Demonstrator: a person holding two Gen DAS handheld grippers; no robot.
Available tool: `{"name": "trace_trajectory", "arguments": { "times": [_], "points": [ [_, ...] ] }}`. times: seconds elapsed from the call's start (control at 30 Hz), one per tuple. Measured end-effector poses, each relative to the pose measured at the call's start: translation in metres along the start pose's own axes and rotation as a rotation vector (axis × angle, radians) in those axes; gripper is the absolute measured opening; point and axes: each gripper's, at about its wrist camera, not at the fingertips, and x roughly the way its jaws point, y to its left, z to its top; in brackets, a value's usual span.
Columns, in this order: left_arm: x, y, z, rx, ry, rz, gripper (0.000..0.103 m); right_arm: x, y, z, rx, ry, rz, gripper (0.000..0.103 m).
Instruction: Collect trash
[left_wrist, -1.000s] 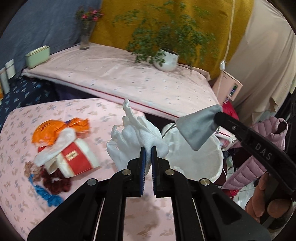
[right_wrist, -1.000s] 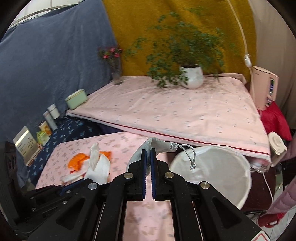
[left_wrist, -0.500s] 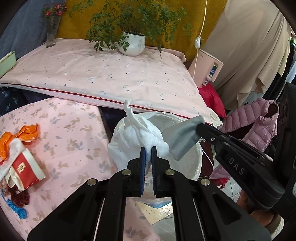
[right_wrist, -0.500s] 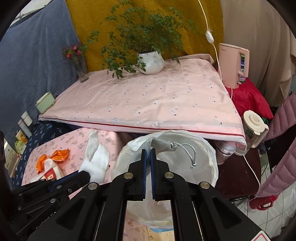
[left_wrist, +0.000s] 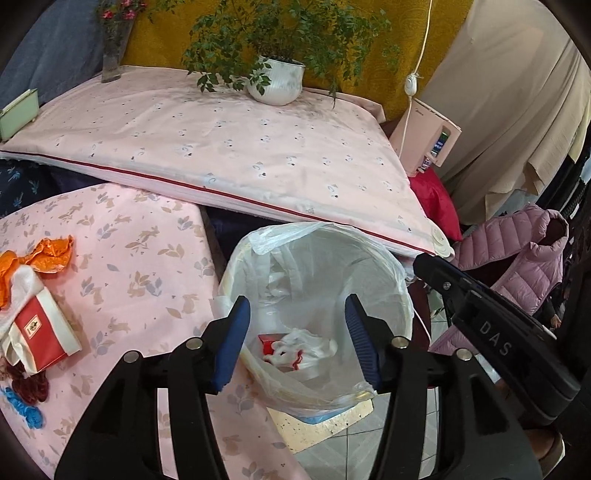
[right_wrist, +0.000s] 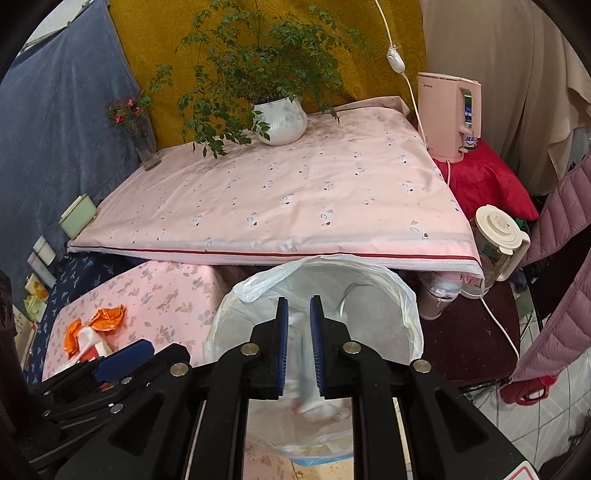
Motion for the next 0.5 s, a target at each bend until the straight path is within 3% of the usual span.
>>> {"name": "trace_trajectory", "arguments": {
  "times": [0.5],
  "points": [
    [-0.030, 0.047, -0.007, -0.077, -0.042, 0.099, 0.054, -0.002, 0.038, -0.011, -0.055, 0.010, 0.045, 0.033]
  ]
}}
